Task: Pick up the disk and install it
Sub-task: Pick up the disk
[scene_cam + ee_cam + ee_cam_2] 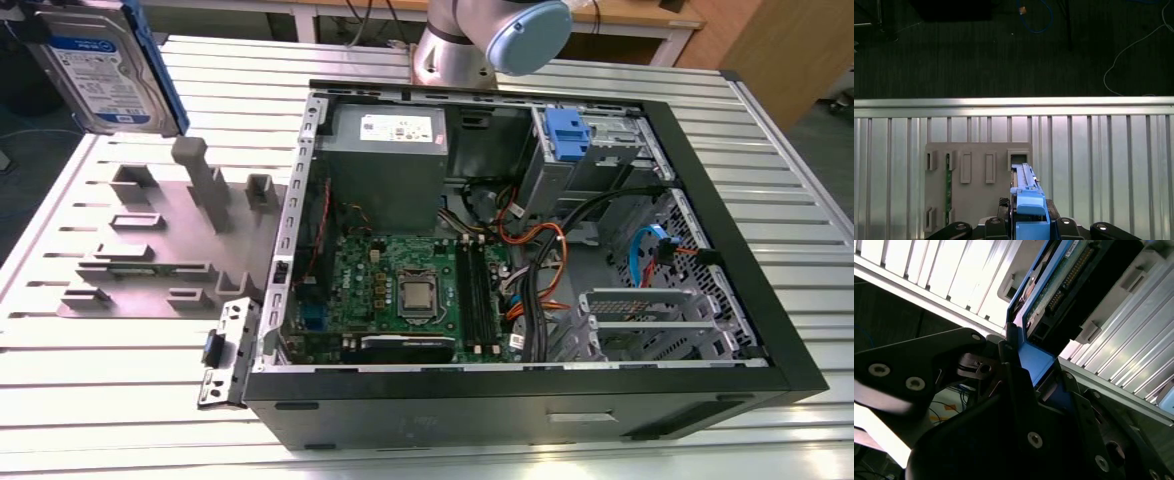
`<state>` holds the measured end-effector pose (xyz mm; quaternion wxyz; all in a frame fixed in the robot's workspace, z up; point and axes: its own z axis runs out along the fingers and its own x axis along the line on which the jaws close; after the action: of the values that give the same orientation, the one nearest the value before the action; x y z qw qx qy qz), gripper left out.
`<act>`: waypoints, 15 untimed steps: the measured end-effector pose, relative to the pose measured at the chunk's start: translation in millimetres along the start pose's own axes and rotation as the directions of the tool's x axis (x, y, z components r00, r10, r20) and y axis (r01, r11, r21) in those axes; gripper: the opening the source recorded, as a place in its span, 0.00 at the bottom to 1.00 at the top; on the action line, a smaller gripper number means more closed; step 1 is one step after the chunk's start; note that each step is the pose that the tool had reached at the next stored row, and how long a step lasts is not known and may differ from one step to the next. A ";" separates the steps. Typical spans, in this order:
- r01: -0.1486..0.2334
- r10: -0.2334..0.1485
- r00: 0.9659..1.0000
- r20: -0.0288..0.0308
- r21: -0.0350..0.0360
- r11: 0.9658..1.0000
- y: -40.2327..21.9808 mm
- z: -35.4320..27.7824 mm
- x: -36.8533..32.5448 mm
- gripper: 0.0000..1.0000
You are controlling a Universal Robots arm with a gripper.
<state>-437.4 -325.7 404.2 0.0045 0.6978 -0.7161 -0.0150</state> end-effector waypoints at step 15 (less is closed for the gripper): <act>0.000 0.000 1.000 0.000 0.000 1.000 0.1 -3.7 -0.1 0.36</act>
<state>-437.4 -325.7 408.0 0.0045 0.6978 -0.7161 -0.0150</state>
